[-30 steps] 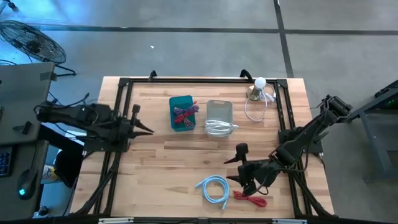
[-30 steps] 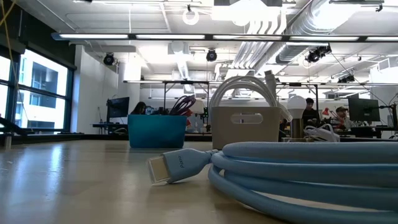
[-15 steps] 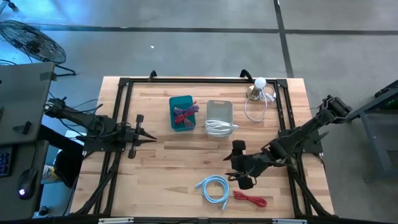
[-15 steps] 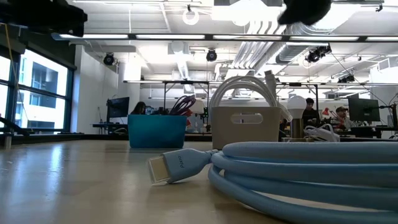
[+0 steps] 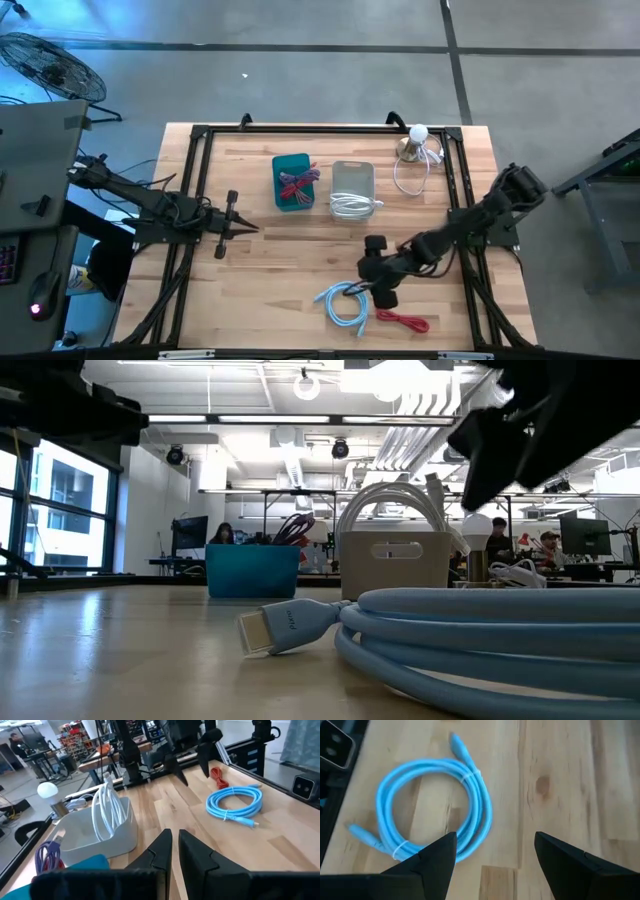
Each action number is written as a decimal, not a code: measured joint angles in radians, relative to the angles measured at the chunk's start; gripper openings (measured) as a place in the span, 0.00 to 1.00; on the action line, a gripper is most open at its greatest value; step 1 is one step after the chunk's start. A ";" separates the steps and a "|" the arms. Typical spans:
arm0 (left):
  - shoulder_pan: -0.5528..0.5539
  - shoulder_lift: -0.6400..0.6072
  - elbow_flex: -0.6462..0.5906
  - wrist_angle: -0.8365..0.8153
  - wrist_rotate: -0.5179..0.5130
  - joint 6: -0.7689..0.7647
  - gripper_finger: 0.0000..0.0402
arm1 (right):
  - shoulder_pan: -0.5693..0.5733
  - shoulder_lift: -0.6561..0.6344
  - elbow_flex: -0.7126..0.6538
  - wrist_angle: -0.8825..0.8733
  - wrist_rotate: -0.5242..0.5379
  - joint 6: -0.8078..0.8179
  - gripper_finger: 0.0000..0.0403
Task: Pick & Place USB Port
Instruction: Put the blue HDMI cable into the gray bin
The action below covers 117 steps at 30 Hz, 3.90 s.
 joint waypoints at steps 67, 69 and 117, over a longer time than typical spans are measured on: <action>0.003 0.001 0.000 -0.010 0.034 0.127 0.08 | -0.052 0.260 0.021 0.227 -0.233 0.134 0.11; 0.002 0.001 0.000 -0.010 0.035 0.121 0.08 | -0.052 0.259 0.021 0.241 -0.227 0.102 0.05; 0.002 0.001 0.000 -0.038 0.013 0.140 0.08 | -0.142 -0.098 0.505 -0.398 0.736 -0.370 0.02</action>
